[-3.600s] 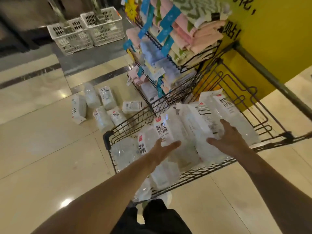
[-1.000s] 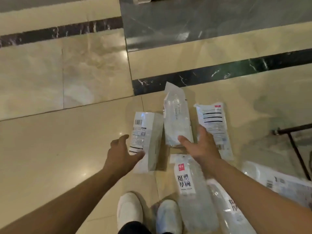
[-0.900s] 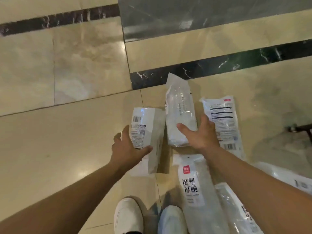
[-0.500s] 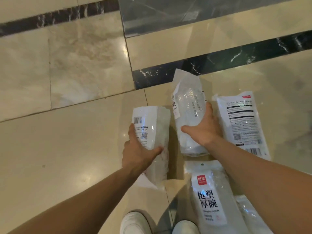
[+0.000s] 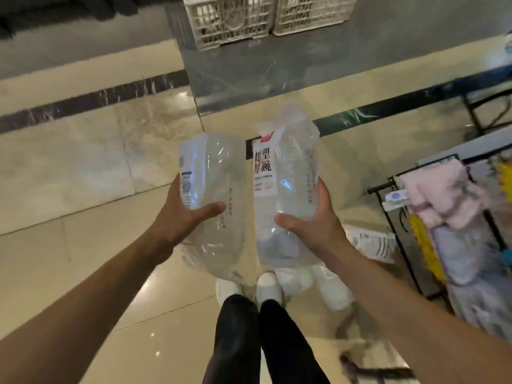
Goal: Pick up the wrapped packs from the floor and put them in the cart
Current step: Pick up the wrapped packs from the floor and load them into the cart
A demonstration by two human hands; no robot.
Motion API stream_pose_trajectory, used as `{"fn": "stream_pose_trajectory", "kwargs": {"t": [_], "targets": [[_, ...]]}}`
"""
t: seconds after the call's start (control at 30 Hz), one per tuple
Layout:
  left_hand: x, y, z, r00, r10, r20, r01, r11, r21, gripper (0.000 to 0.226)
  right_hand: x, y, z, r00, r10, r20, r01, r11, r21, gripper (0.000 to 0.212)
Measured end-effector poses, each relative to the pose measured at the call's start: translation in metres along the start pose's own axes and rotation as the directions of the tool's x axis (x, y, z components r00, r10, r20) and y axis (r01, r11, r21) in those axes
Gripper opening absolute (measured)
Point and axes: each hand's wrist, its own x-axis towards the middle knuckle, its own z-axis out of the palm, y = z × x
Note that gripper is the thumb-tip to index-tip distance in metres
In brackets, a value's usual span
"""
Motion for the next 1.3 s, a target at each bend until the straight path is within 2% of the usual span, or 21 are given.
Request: {"fn": "stream_pose_trajectory", "kwargs": {"t": [0.07,0.13,0.33,0.43,0.5,0.6,0.67,0.7,0.77,0.83,0.9,0.97,1.03,1.1,1.2,1.27,1.3], "targets": [[-0.051,0.060,-0.008,0.997,0.051,0.051,-0.050,0.999,-0.019,0.077,-0.065,-0.040,-0.024,0.999,-0.034,-0.022,0.035,0.998,0.051,0.106],[-0.098,0.108,-0.011,0.991,0.091,0.099,-0.089,0.996,-0.023,0.080,-0.122,-0.069,-0.046,0.997,-0.061,-0.056,0.066,0.993,0.100,0.095],[-0.188,0.194,0.005,0.911,0.283,0.299,-0.294,0.956,-0.007,0.066,-0.256,-0.095,-0.090,0.962,-0.116,-0.247,0.162,0.971,0.178,0.105],[-0.210,0.219,0.030,0.835,0.309,0.455,-0.344,0.939,-0.007,0.071,-0.310,-0.084,-0.100,0.904,-0.100,-0.416,0.200,0.958,0.206,0.119],[-0.220,0.229,0.052,0.782,0.288,0.553,-0.347,0.938,0.002,0.079,-0.345,-0.069,-0.104,0.849,-0.035,-0.528,0.208,0.940,0.272,0.115],[-0.241,0.235,0.095,0.653,0.266,0.709,-0.425,0.904,0.052,0.078,-0.405,-0.036,-0.101,0.748,0.107,-0.655,0.220,0.891,0.397,0.099],[-0.263,0.230,0.126,0.587,0.236,0.774,-0.458,0.886,0.077,0.088,-0.445,-0.008,-0.094,0.664,0.171,-0.728,0.234,0.877,0.419,0.091],[-0.276,0.227,0.140,0.587,0.214,0.781,-0.455,0.885,0.099,0.100,-0.461,0.004,-0.090,0.626,0.193,-0.755,0.247,0.870,0.427,0.090],[-0.311,0.216,0.168,0.576,0.162,0.801,-0.466,0.871,0.159,0.119,-0.504,0.032,-0.078,0.548,0.243,-0.800,0.263,0.859,0.440,0.093],[-0.347,0.201,0.196,0.511,0.117,0.851,-0.483,0.859,0.172,0.128,-0.543,0.061,-0.068,0.473,0.286,-0.833,0.252,0.862,0.439,0.104],[-0.390,0.184,0.226,0.426,0.074,0.902,-0.492,0.855,0.162,0.114,-0.585,0.092,-0.059,0.400,0.357,-0.844,0.240,0.848,0.472,0.116],[-0.432,0.160,0.256,0.377,0.022,0.926,-0.486,0.856,0.178,0.099,-0.626,0.128,-0.053,0.362,0.404,-0.840,0.236,0.832,0.502,0.127],[-0.472,0.133,0.284,0.338,-0.032,0.941,-0.514,0.831,0.213,0.106,-0.666,0.166,-0.049,0.316,0.454,-0.833,0.228,0.816,0.531,0.132],[-0.516,0.097,0.315,0.343,-0.063,0.937,-0.538,0.804,0.251,0.117,-0.712,0.209,-0.044,0.272,0.491,-0.827,0.245,0.796,0.553,0.121],[-0.586,0.041,0.359,0.311,-0.085,0.947,-0.555,0.793,0.254,0.113,-0.781,0.275,-0.044,0.224,0.525,-0.821,0.276,0.774,0.570,0.094],[-0.630,0.005,0.385,0.253,-0.120,0.960,-0.524,0.817,0.240,0.114,-0.823,0.313,-0.051,0.199,0.538,-0.819,0.279,0.770,0.573,0.091],[-0.650,-0.009,0.398,0.248,-0.130,0.960,-0.514,0.822,0.244,0.113,-0.840,0.329,-0.058,0.200,0.543,-0.815,0.274,0.768,0.579,0.092]]}}
